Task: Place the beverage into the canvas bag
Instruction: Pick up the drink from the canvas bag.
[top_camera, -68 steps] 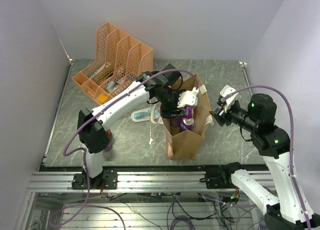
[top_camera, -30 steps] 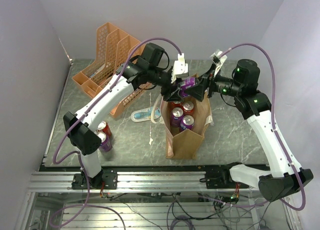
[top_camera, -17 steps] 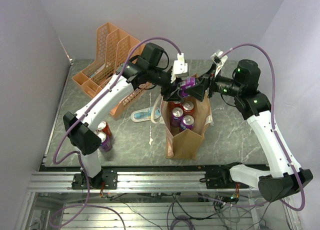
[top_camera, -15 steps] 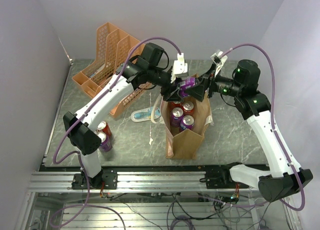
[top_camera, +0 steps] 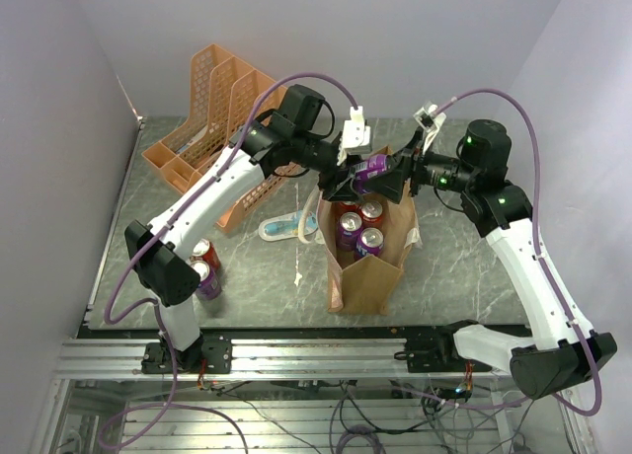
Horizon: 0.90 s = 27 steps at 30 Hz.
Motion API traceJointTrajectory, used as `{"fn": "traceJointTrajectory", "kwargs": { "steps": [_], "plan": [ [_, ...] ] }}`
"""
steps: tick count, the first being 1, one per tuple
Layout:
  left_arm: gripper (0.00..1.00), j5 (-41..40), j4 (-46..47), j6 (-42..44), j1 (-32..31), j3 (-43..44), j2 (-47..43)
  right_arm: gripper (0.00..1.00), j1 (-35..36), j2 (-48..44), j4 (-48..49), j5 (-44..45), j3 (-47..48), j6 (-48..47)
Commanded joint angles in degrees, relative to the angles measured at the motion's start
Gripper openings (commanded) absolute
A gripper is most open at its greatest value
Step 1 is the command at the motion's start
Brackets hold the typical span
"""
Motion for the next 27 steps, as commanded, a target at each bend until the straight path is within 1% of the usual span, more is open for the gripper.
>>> {"fn": "traceJointTrajectory", "kwargs": {
  "steps": [1,3,5,7,9,10,11,12,13,15,16,17,22,25,27],
  "plan": [
    [0.07,3.8,3.7,1.8,0.0,0.7,-2.7,0.61,-1.0,-0.3,1.7,-0.8,0.7,0.6],
    [0.11,3.1,4.0,1.3,0.0,0.1,-2.7,0.54,-1.0,-0.3,1.4,0.0,1.1,0.3],
    [0.21,1.6,5.0,-0.4,0.0,-1.1,-2.8,0.45,-1.1,-0.3,0.6,1.7,1.4,-0.2],
    [0.34,1.0,5.2,-1.2,0.0,-2.0,-3.0,0.33,-1.1,-0.6,-0.1,3.2,1.6,-1.0],
    [0.42,0.6,4.8,-1.1,0.0,-2.5,-3.2,0.17,-1.2,-1.1,-0.6,4.3,1.7,-1.9],
    [0.46,0.0,4.4,-0.8,0.0,-2.9,-3.3,0.10,-1.1,-1.2,-1.0,4.5,2.0,-2.4],
    [0.51,-0.6,4.1,-0.5,0.0,-3.1,-3.5,0.04,-1.2,-1.2,-1.7,4.9,2.5,-2.9],
    [0.59,-1.5,3.8,-0.4,0.0,-3.3,-3.7,0.00,-1.1,-1.1,-2.4,5.2,3.1,-3.6],
    [0.65,-2.5,3.8,-0.7,0.0,-3.6,-3.9,0.00,-1.1,-1.1,-3.0,5.5,3.7,-4.1],
    [0.87,-4.5,4.1,-1.7,0.2,-4.2,-4.5,0.00,-1.2,-1.3,-3.9,5.7,4.5,-5.4],
    [0.94,-5.2,4.2,-2.0,0.3,-4.5,-4.7,0.00,-1.1,-1.2,-4.2,5.8,4.8,-5.7],
    [0.97,-5.7,4.2,-2.3,0.6,-4.8,-4.9,0.00,-1.2,-1.1,-4.4,5.7,5.1,-6.2],
    [0.98,-7.4,3.2,-1.8,1.6,-6.0,-6.2,0.00,-1.3,-0.3,-6.3,5.7,7.0,-8.3],
    [0.98,-8.9,1.4,0.6,2.6,-6.5,-7.5,0.00,-1.5,-0.7,-8.2,6.7,7.4,-10.6],
    [0.95,-9.6,-0.1,3.5,3.4,-7.4,-8.8,0.00,-1.6,-1.1,-9.7,7.8,7.2,-12.2]
  ]
}}
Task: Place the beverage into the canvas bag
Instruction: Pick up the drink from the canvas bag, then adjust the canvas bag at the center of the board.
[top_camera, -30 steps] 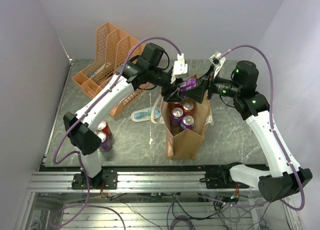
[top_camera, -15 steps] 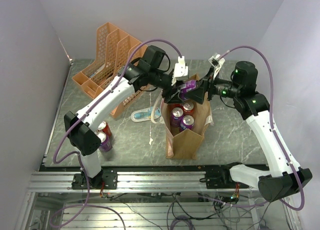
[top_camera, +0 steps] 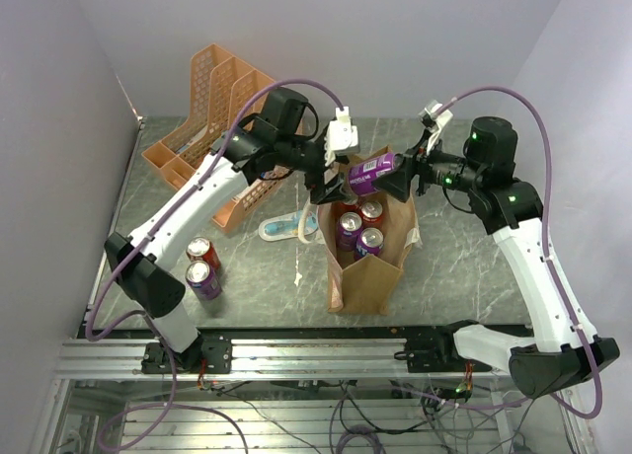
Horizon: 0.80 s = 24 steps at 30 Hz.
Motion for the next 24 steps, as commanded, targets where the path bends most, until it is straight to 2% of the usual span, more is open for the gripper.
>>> {"fn": "traceJointTrajectory", "kwargs": {
  "steps": [1,4,7,14,19,24],
  "plan": [
    [0.94,-2.0,-3.9,6.2,2.1,-1.4,-3.9,0.00,-0.7,-1.4,-0.3,1.7,2.4,-4.8],
    [0.91,-2.0,-10.4,13.5,2.4,-2.0,-5.7,0.00,-0.7,-1.3,-3.0,1.0,2.4,-7.0],
    [0.89,-2.4,-15.9,16.8,1.9,-3.9,-8.0,0.00,-0.7,-0.9,-5.9,1.2,2.0,-8.5],
    [0.90,-6.7,-25.5,18.4,-7.8,-6.2,-11.8,0.00,-0.6,-1.5,-7.5,1.9,-0.9,-10.8],
    [0.92,-6.8,-24.7,14.6,-15.3,-6.5,-10.3,0.00,-0.5,-1.5,-6.2,3.3,-4.2,-11.8],
    [0.92,-5.8,-16.2,5.1,-18.6,-8.6,-8.5,0.00,-0.6,-2.0,-2.3,4.6,-8.3,-13.3]
  ]
}}
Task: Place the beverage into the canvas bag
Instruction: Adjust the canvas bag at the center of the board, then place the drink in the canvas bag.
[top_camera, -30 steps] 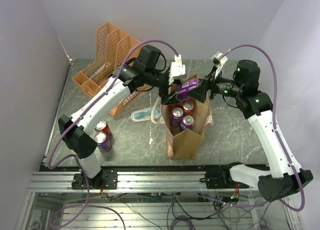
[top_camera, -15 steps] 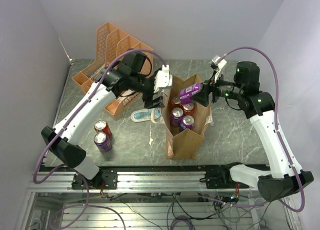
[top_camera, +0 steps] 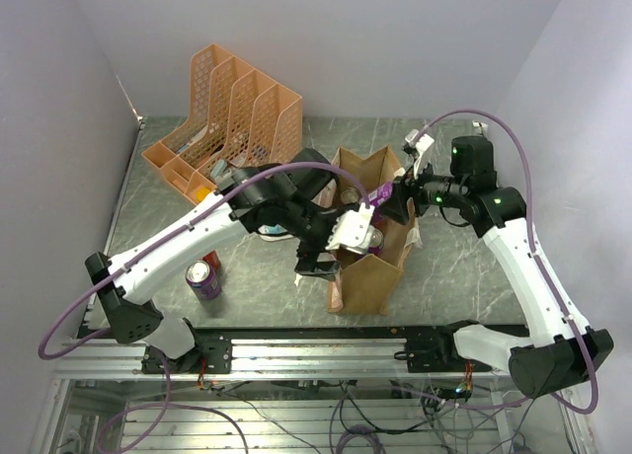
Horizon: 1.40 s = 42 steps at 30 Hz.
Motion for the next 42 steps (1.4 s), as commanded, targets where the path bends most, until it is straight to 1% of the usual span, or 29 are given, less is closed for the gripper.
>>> {"fn": "traceJointTrajectory", "kwargs": {
  "steps": [1,5,8,10,14,17,20,22,25,27,36,38,42],
  "plan": [
    [0.93,0.7,7.1,-9.5,-2.1,-1.6,2.4,0.00,-0.4,-2.3,7.6,0.2,-2.1,-1.1],
    [0.92,1.6,11.1,-14.3,-3.3,-1.3,5.1,0.00,-0.9,-4.9,7.5,-0.6,-4.6,-2.3],
    [0.86,-0.6,12.8,-16.4,-4.4,-1.8,7.1,0.00,-1.0,-6.4,6.9,-1.5,-6.0,-2.3],
    [0.76,0.0,12.8,-15.7,-4.8,-1.8,7.9,0.00,-1.1,-7.1,7.0,-1.8,-6.8,-2.2],
    [0.48,1.5,9.1,-9.9,-6.6,-0.4,8.2,0.00,-1.7,-7.8,6.9,-1.8,-7.6,-2.4],
    [0.32,1.0,6.3,-5.5,-8.3,-0.2,8.0,0.00,-1.8,-7.9,6.9,-2.9,-8.1,-2.0],
    [0.20,-1.0,4.5,-2.0,-10.9,-0.6,8.0,0.00,-1.8,-7.4,5.7,-4.0,-7.3,-2.5],
    [0.15,-2.3,3.7,0.0,-12.5,-1.0,8.3,0.00,-1.8,-6.9,4.4,-4.7,-6.4,-2.3],
    [0.10,-3.3,3.4,1.5,-13.8,-2.0,8.5,0.00,-1.8,-6.6,1.7,-6.0,-5.5,-2.4],
    [0.09,-3.2,3.7,2.1,-13.9,-3.0,8.4,0.00,-1.8,-6.6,-0.4,-6.0,-5.5,-3.4],
    [0.10,-5.7,5.0,8.9,-14.1,-10.1,6.9,0.00,-1.8,-6.7,-7.6,-1.7,-6.5,-11.4],
    [0.10,-6.3,5.1,10.3,-14.1,-10.9,6.9,0.00,-1.7,-6.2,-9.1,-2.8,-6.2,-13.6],
    [0.10,-7.3,4.7,11.5,-14.1,-10.3,7.1,0.00,-1.6,-2.5,-10.7,-7.4,-4.5,-14.7]
  ]
}}
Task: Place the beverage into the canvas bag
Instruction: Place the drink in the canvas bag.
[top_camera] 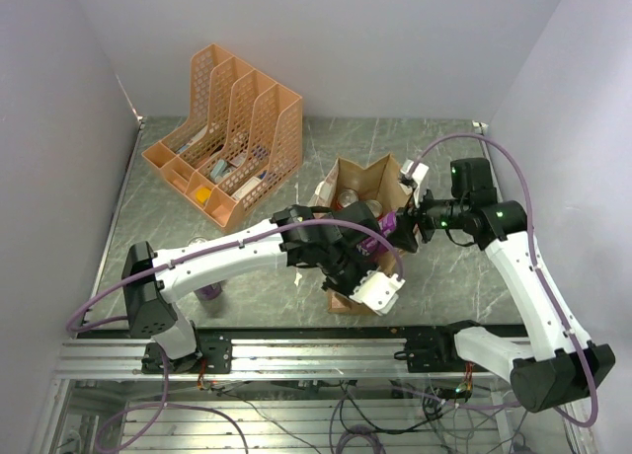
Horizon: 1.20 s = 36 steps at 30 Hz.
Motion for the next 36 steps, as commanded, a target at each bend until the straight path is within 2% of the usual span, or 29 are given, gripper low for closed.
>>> {"fn": "traceJointTrajectory", "kwargs": {
  "steps": [1,6,17,27,36],
  "plan": [
    [0.10,-2.5,-4.2,3.0,-0.4,-1.2,0.5,0.00,-0.2,3.6,-1.6,-5.0,3.5,-2.9],
    [0.10,-2.5,-4.8,3.5,-0.4,-1.0,0.1,0.00,1.6,8.2,-1.9,-5.2,6.5,-4.2],
    [0.11,-2.3,-5.4,7.0,-0.1,-3.9,-3.1,0.00,10.6,15.7,-3.1,2.3,13.4,-6.2],
    [0.10,-3.3,-4.7,6.4,1.6,-2.3,-4.3,0.00,16.3,17.3,-5.4,5.2,15.9,-7.3],
    [0.10,-2.4,-4.5,6.4,2.6,-2.7,-5.4,0.00,20.0,18.1,-4.2,8.6,13.8,-10.8]
  ]
}}
